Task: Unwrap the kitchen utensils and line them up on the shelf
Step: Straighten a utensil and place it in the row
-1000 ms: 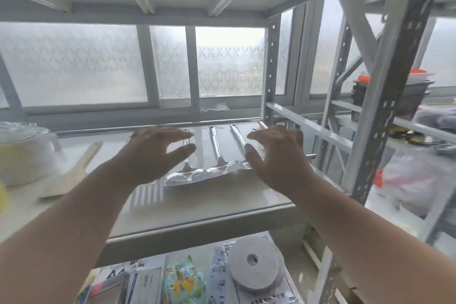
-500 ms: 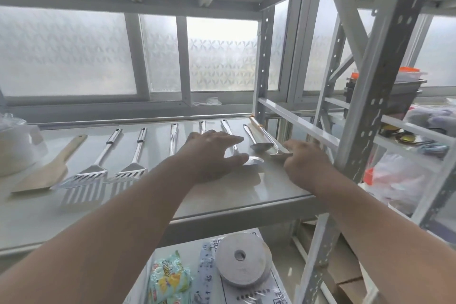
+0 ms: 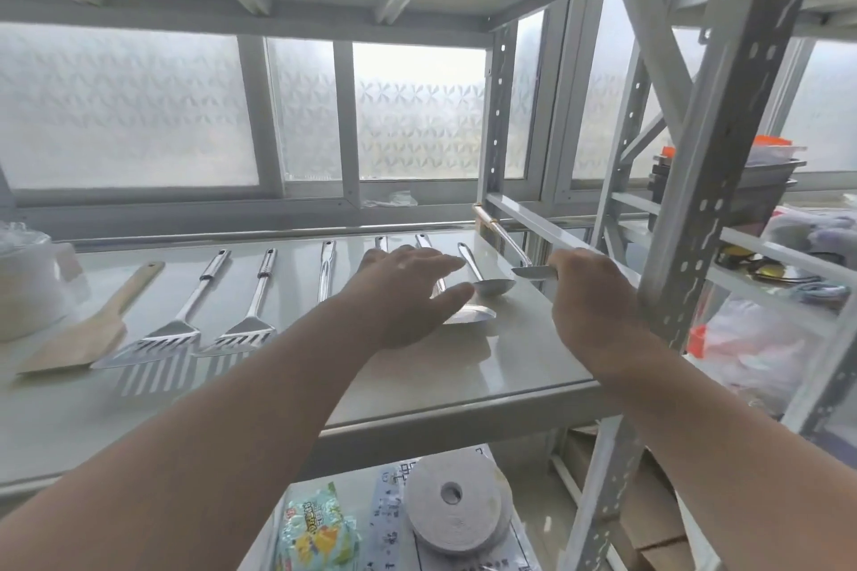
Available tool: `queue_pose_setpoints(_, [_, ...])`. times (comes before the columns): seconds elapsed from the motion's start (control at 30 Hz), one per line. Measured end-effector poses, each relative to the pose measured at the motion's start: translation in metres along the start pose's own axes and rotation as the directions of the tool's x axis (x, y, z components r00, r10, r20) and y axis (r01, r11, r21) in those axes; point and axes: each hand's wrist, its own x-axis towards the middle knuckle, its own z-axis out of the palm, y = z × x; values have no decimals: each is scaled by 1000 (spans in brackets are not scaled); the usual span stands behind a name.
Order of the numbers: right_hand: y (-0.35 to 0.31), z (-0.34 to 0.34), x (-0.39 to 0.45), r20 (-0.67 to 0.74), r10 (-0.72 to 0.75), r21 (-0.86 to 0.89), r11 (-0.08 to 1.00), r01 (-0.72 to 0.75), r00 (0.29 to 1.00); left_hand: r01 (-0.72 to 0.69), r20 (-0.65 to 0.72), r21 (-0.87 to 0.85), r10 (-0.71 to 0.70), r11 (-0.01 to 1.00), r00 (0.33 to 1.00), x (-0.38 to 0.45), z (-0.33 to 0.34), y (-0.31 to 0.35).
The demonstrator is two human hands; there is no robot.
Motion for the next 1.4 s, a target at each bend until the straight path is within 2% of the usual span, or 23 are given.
queue_pose_setpoints(0.2, [-11,-26,1,-154,-174,143,970,196,973,-4,-172,300,58,954,983,0,-36,-39])
queue_pose_setpoints(0.33, [-30,-46,-11,-235,-303,257,897,360,924,56,-278,362,51,930,959,-14,-69,-77])
queue_pose_setpoints(0.5, [-42,-39,-16,-346,-343,412,781,470,873,199,-177,383,-140,902,974,-44,-92,-131])
queue_pose_setpoints(0.57, [-45,-31,-14,-381,-364,415,754,508,850,240,-171,387,-186,890,967,-56,-91,-142])
queue_pose_setpoints(0.67, [-49,-16,-3,-354,-387,352,789,505,851,259,-197,386,-196,885,961,-69,-88,-150])
queue_pose_setpoints(0.77, [-56,-2,3,-270,-353,292,857,425,896,296,-199,378,-235,877,951,-76,-87,-151])
queue_pose_setpoints(0.87, [-72,-2,-6,-218,-302,280,892,356,928,356,-183,249,-317,901,931,-78,-81,-144])
queue_pose_setpoints(0.93, [-84,-7,-14,-238,-298,314,877,364,924,379,-122,44,-371,924,920,-77,-77,-130])
queue_pose_setpoints(1.0, [-95,-14,-22,-218,-290,423,832,358,932,380,-54,-203,-398,902,916,-74,-73,-110])
queue_pose_setpoints(1.1, [-112,-24,-37,-2,-207,622,766,163,978,350,26,-526,-397,775,918,-65,-62,-76])
queue_pose_setpoints(1.2, [-120,-27,-50,129,-178,628,776,58,976,326,107,-773,-395,544,912,-53,-49,-45])
queue_pose_setpoints(1.27, [-117,-26,-55,162,-165,623,781,29,973,328,150,-843,-398,427,905,-43,-40,-33])
queue_pose_setpoints(1.3, [-114,-25,-57,170,-152,632,775,11,974,333,163,-850,-396,409,904,-38,-36,-27])
queue_pose_setpoints(1.4, [-100,-26,-60,168,-121,651,759,-18,978,330,157,-838,-387,435,909,-26,-21,-14])
